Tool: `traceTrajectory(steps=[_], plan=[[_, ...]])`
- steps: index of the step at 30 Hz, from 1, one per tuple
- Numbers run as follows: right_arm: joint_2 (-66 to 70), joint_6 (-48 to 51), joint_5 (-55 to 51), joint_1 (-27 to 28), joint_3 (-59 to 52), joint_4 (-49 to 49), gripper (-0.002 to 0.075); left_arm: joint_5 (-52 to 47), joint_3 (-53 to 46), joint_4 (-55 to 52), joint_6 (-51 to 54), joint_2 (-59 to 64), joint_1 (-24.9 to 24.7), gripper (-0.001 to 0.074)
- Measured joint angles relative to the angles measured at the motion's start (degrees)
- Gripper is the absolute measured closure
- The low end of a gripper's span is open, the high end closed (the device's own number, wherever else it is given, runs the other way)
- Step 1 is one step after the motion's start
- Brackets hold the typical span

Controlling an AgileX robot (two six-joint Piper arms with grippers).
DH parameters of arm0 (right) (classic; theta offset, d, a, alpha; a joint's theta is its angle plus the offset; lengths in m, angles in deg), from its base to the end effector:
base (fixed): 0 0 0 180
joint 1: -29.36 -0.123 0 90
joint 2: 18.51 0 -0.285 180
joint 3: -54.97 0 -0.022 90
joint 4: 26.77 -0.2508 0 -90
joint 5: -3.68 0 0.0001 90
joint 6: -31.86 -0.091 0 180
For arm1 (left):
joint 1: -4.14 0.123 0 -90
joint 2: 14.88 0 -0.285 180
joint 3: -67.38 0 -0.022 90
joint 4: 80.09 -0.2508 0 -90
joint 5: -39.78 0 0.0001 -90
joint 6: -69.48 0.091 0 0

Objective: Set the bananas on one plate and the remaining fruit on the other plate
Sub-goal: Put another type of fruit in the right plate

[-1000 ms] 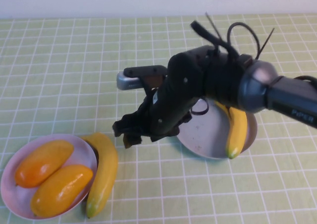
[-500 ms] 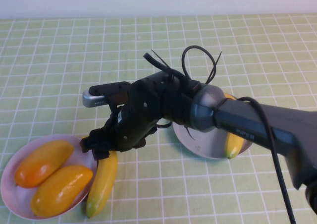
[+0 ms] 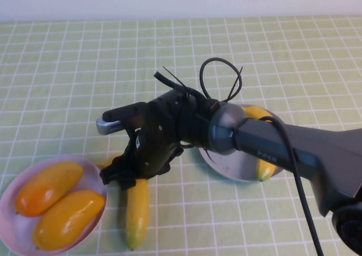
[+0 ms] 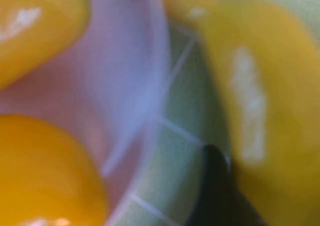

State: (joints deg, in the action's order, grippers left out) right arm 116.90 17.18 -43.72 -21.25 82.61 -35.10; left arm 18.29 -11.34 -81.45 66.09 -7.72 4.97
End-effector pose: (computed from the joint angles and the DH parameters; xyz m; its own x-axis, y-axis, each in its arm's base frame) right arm 0.3014 0.3824 0.1855 -0.8158 -0.4489 -0.3647 -0.5478 0.8020 0.2382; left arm 0.0526 0.0016 0.1712 -0.2974 -0.0414 -0.9539 -0.0338 0.9989 -0.0328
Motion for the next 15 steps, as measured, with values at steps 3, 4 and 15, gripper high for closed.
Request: traceTrajectory(steps=[3,4,15], plan=[[0.0,0.0,-0.5,0.1,0.0,0.1,0.0395,0.0,0.0,0.0,0.0,0.0,0.0,0.0734],[0.0,0.0,-0.8,0.1,0.0,0.1,0.0395,0.0,0.0,0.0,0.0,0.0,0.0,0.0734],[-3.1,-0.4,-2.9,5.9,0.1,2.8,0.0396,0.0,0.0,0.0,0.0,0.0,0.0,0.0734]])
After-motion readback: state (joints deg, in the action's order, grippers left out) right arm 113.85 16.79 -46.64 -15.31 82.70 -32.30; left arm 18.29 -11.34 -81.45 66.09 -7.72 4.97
